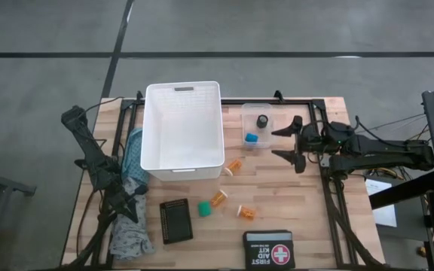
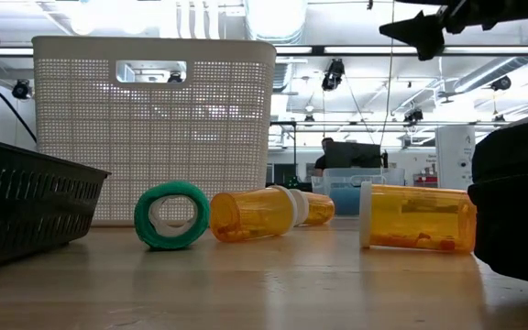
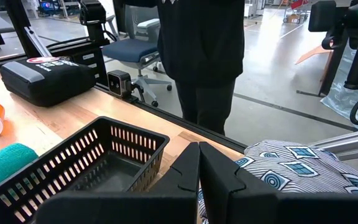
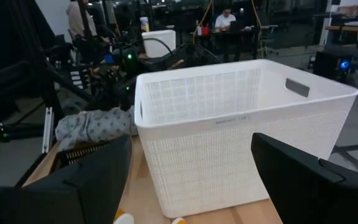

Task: Pick & place medical supplies in basket/bin
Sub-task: Put the green roll bandage into the transparent bin

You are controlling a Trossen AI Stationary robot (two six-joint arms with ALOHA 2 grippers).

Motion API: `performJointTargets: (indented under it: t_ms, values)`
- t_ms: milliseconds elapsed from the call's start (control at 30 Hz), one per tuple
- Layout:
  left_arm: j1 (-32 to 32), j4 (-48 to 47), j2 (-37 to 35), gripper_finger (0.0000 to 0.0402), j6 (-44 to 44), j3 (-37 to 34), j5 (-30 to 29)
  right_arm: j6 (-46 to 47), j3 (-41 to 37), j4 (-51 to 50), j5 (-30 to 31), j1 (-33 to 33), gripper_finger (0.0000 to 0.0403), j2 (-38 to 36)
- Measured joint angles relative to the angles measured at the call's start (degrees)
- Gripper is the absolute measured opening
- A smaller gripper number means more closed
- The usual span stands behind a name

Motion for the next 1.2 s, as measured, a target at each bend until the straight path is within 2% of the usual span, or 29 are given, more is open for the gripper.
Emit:
performJointTargets:
  t_ms: [1200]
  values:
    - [0.0, -0.01, 0.0, 0.001, 0.01, -0.01, 0.01, -0.14, 0.67, -0.42, -0.11, 0.0, 0.0327, 0.0]
